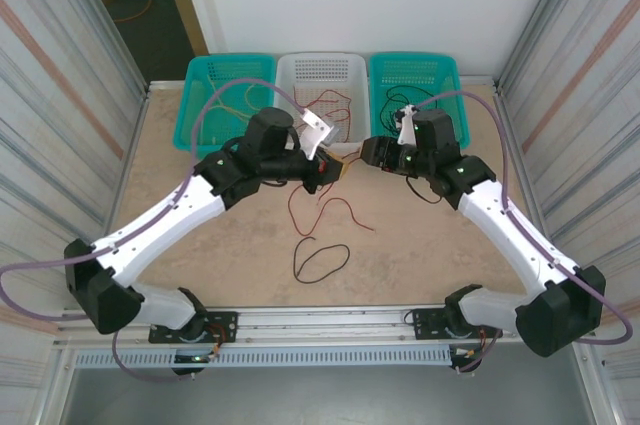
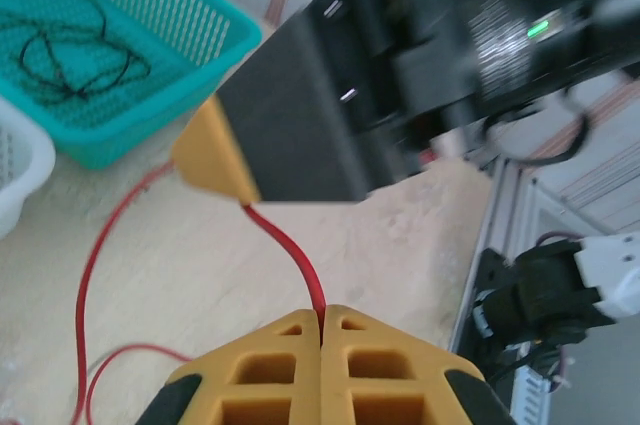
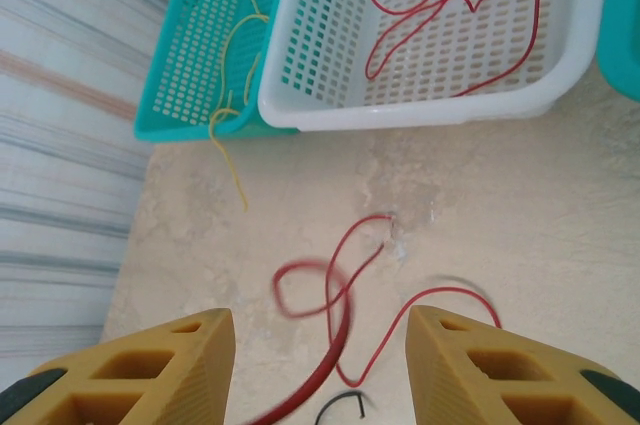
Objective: Untangle the cables
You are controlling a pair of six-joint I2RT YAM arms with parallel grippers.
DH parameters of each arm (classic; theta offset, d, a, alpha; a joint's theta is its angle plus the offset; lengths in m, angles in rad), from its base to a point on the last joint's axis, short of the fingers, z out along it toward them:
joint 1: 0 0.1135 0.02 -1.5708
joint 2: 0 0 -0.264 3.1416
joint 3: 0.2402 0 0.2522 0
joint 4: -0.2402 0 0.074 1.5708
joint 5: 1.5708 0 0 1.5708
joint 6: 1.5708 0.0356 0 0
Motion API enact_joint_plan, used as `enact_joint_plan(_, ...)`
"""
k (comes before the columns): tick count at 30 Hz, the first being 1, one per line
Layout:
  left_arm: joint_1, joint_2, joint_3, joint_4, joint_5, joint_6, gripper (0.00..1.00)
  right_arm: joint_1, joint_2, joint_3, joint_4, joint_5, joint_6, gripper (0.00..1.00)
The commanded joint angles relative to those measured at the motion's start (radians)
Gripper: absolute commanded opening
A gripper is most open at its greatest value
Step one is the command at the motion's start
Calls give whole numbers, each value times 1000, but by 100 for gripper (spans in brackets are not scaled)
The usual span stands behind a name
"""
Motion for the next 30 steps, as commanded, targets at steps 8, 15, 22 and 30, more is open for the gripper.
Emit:
enact_joint_plan(8, 59, -92, 139, 33, 38, -26, 0, 14, 23, -22, 14, 37, 23, 50)
enact_joint_plan(15, 94, -38, 268, 17, -66, -8, 0, 11, 36, -49, 4, 69, 41, 53)
enact_joint_plan(22, 166, 116, 443, 1, -162, 24, 0, 21, 25, -96, 18, 80, 73, 52)
enact_joint_plan(30, 307, 314, 602, 23, -77, -34, 0, 71, 30, -125, 26, 106, 88, 52)
